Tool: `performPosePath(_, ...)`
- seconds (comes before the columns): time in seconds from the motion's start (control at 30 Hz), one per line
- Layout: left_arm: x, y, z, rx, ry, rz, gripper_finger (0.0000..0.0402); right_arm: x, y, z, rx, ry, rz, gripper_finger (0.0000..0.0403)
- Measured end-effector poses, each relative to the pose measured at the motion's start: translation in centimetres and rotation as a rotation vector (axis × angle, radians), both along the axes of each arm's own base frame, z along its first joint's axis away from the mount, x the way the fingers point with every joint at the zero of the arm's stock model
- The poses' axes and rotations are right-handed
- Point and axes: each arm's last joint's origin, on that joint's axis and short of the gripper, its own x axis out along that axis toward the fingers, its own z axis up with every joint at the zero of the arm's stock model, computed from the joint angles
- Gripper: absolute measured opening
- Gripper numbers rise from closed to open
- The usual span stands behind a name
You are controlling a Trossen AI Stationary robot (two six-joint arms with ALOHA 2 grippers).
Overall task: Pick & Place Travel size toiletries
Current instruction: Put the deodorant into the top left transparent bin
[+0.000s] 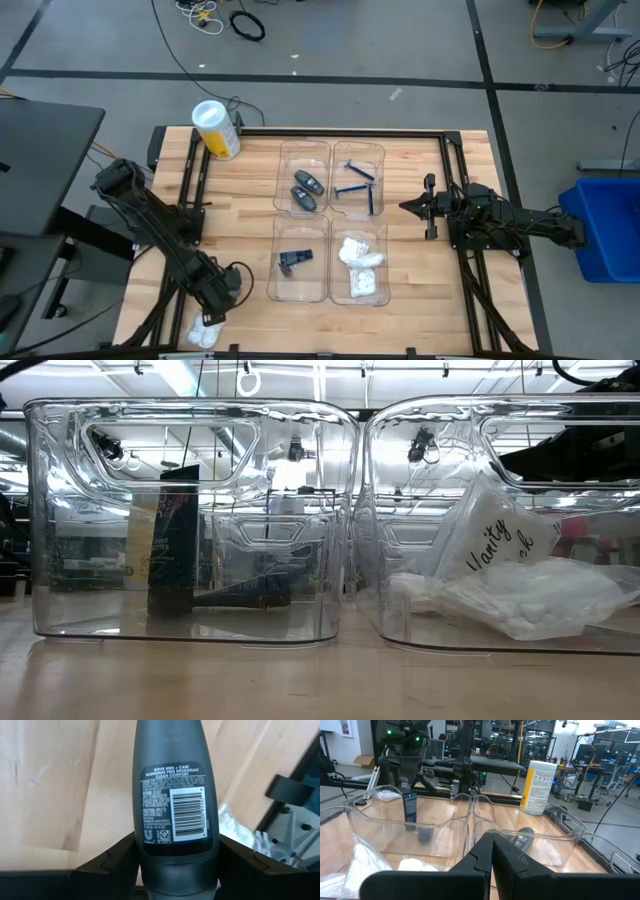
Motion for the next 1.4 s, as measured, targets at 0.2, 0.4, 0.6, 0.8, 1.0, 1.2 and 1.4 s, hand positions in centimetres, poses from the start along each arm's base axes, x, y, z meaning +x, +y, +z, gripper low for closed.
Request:
performPosePath(0.2,-0.2,0.3,0.8,-0.022,-0.029,0.002,0.0222,0.0,0.0,0.0,0.000,0.000,0.000,0.0014)
performPosePath(0.4,-0.2,0.4,1.1,-0.021,-0.056,-0.003,0.0222,0.0,0.0,0.0,0.000,0.000,0.000,0.0014)
performPosePath(0.6,0.9,0.7,2.7,-0.049,-0.132,-0.042,0.0224,0.0,0.0,0.0,0.000,0.000,0.000,0.0014)
performPosePath(0.8,2.1,1.9,5.3,-0.082,-0.257,-0.051,0.0221,0.0,0.0,0.0,0.000,0.000,0.000,0.0014)
performPosePath(1.0,3.1,3.2,7.4,-0.100,-0.355,-0.051,0.0224,0.0,0.0,0.0,0.000,0.000,0.000,0.0014)
performPosePath(1.2,3.7,4.2,7.8,-0.089,-0.390,-0.057,0.0220,0.0,0.0,0.0,0.000,0.000,0.000,0.0014)
performPosePath(1.4,4.1,5.4,8.3,-0.070,-0.444,-0.068,0.0226,0.0,0.0,0.0,0.000,0.000,0.000,0.0013)
